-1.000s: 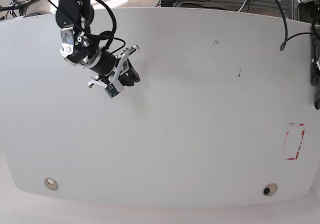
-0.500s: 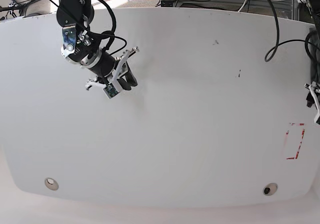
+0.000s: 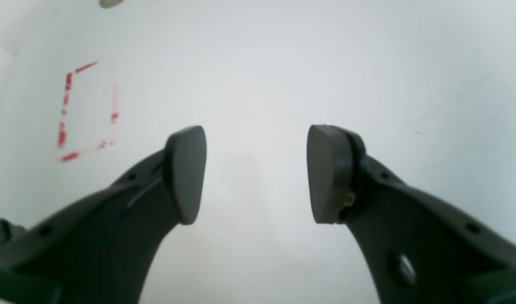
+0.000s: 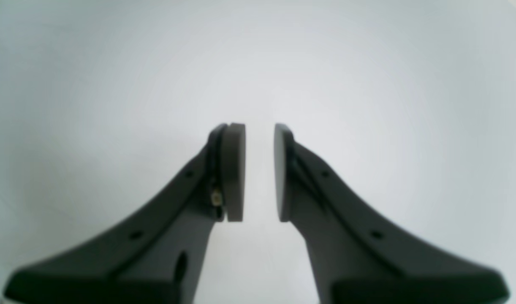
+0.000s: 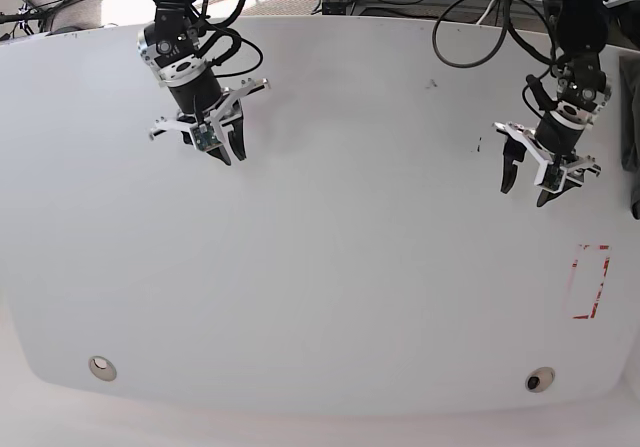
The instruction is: Fold the T-shirt properly
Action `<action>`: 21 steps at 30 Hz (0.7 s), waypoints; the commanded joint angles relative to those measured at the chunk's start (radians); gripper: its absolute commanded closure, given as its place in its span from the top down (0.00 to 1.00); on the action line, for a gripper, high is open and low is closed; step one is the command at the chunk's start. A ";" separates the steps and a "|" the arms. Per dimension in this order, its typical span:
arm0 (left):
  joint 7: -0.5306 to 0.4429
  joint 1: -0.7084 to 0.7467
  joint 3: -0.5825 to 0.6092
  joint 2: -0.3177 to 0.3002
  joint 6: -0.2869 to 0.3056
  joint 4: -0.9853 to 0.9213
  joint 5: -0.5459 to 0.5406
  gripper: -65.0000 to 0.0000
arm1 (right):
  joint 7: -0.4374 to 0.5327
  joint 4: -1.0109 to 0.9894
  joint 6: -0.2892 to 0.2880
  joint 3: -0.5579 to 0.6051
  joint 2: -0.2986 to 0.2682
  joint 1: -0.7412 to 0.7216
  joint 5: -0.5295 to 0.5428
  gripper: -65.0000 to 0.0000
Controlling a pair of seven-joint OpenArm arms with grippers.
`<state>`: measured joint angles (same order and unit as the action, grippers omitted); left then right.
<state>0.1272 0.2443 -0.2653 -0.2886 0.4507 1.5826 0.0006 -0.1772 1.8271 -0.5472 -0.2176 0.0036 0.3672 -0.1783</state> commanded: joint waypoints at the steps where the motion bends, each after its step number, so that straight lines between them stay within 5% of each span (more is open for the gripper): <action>1: -0.068 0.028 -0.012 0.024 -0.022 0.038 -0.011 0.54 | 0.074 -0.013 0.002 -0.035 -0.003 0.039 0.013 0.17; 6: -0.097 0.177 -0.013 0.082 -0.026 0.123 -0.012 0.54 | 0.138 -0.025 0.002 -0.069 0.003 0.151 0.020 0.17; 21: -0.093 0.774 -0.041 0.297 -0.026 0.358 -0.017 0.54 | 0.184 0.016 0.000 -0.087 -0.075 0.586 0.317 0.17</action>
<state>0.0658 0.9928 -0.3046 -0.0025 0.4267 1.9305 -0.0055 -0.0250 1.8278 -0.5495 -0.2890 -0.0563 0.9031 0.1009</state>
